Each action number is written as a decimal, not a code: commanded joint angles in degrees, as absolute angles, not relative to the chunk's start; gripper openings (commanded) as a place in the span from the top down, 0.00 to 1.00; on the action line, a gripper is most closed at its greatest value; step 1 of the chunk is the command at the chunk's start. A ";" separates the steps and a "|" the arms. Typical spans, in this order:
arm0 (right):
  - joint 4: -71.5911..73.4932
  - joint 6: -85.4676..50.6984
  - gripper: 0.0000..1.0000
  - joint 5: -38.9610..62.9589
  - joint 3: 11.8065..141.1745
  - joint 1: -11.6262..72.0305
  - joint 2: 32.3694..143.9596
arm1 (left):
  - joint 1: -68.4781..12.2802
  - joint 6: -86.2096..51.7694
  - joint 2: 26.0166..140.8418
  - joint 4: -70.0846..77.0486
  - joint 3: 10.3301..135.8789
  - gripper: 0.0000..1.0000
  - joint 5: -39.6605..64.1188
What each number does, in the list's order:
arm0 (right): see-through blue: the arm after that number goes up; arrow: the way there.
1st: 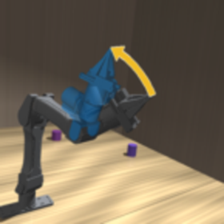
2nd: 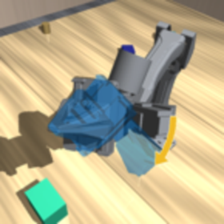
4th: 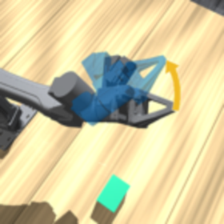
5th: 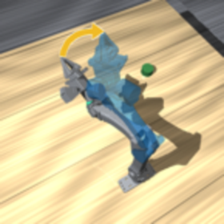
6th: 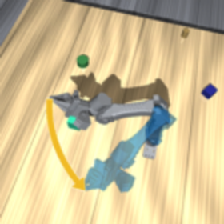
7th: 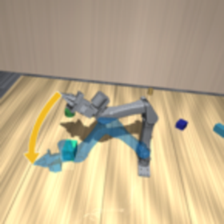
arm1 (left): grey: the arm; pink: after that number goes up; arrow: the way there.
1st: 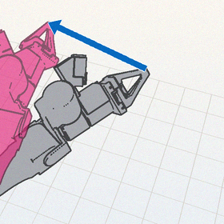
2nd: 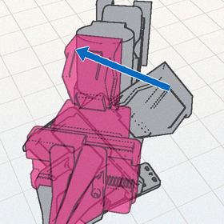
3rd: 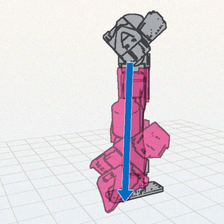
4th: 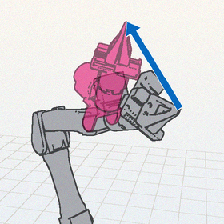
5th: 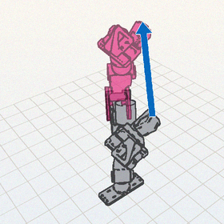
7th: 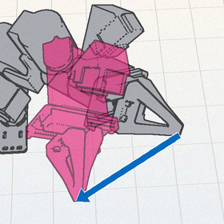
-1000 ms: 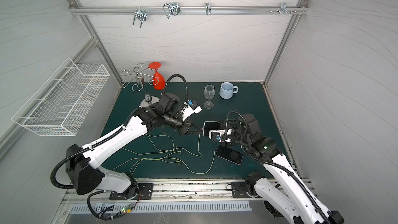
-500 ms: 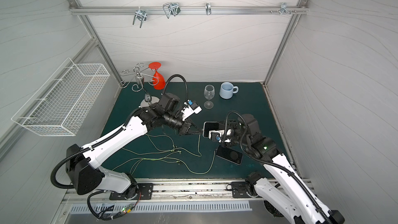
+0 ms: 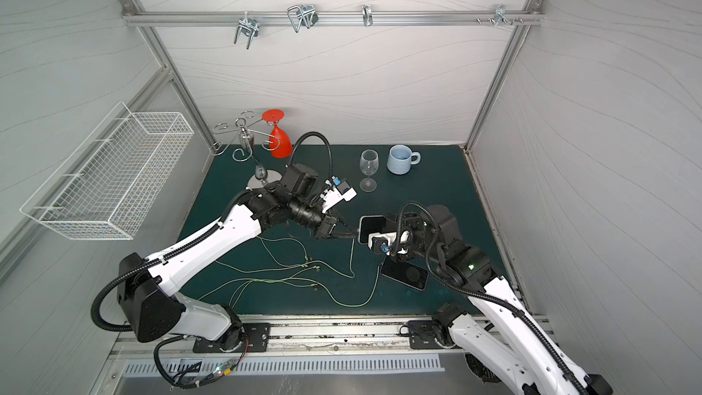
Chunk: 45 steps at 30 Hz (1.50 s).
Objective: Plug wired earphones into phones
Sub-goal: Insert the wired earphone into the phone.
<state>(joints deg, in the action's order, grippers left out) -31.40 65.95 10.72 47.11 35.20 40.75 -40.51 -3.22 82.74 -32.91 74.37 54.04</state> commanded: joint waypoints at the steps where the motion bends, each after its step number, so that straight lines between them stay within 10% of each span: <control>1: -26.13 67.87 0.45 13.97 48.34 36.91 39.54 | -41.16 -1.70 84.33 -33.95 75.62 1.00 55.34; 17: -27.81 67.41 0.45 10.52 50.67 42.23 40.45 | -41.40 -1.30 83.46 -31.96 75.70 0.98 49.23; 30: -36.32 66.48 0.45 16.39 43.77 22.00 40.87 | -41.35 2.50 72.68 -27.39 69.20 0.21 31.68; 45: -22.35 62.50 0.43 18.50 44.72 8.83 74.19 | -38.16 -2.82 52.95 -17.91 48.64 0.01 -8.28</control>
